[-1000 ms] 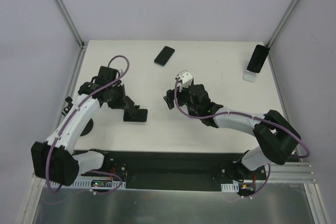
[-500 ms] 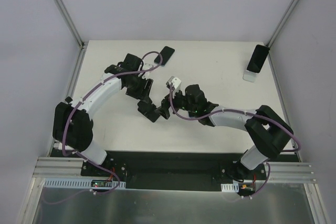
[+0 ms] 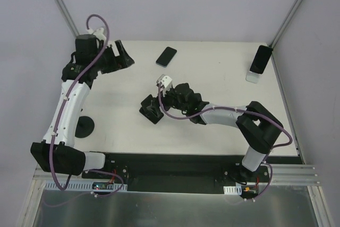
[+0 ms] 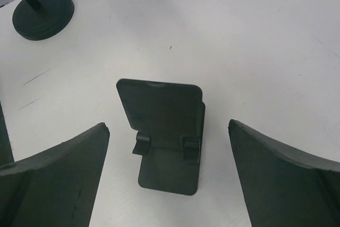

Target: Place the phone on the phone stand

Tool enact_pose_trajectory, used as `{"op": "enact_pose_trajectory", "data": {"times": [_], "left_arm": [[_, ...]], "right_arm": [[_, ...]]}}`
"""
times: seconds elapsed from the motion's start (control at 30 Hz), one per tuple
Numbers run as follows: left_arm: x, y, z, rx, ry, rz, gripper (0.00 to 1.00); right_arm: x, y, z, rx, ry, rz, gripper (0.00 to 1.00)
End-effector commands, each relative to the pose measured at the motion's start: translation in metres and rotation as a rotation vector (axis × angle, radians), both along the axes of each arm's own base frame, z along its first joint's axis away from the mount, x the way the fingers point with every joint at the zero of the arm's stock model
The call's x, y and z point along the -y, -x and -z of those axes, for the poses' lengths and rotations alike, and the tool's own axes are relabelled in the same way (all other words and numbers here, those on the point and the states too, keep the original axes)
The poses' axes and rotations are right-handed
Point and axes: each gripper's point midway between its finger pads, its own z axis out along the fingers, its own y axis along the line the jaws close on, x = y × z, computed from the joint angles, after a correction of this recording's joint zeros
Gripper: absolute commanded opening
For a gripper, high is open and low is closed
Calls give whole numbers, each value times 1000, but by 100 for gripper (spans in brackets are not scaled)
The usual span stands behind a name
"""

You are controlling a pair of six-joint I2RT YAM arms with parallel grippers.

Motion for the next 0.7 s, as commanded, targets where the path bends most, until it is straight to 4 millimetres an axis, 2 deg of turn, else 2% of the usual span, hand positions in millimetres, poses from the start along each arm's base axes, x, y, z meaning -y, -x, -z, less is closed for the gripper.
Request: {"op": "enact_pose_trajectory", "data": {"times": [0.0,0.07,0.1,0.2,0.3,0.4,0.57,0.67], "left_arm": [[-7,-19,-30,15,265,-105,84],[-10,-23,-26,33,242,-102,84],[-12,-23,-15,22,229,-107,84],[-12,-20,-2,33,217,-89,84],[-8,-14,0,56,219,-54,83],[-5,-8,-6,78,231,-28,82],[-4,-1,-10,102,238,-13,82],[-3,1,-11,113,243,-7,81]], "right_arm": [[-24,-11,-23,91,-11,48,96],[-27,-14,-21,95,-1,78,96],[-32,-13,-17,93,11,87,96],[-35,-16,-10,109,52,136,96],[-33,-22,0,108,99,202,96],[-34,-27,1,106,101,233,96],[-51,-22,2,73,76,169,99],[-55,-19,6,46,68,158,92]]}}
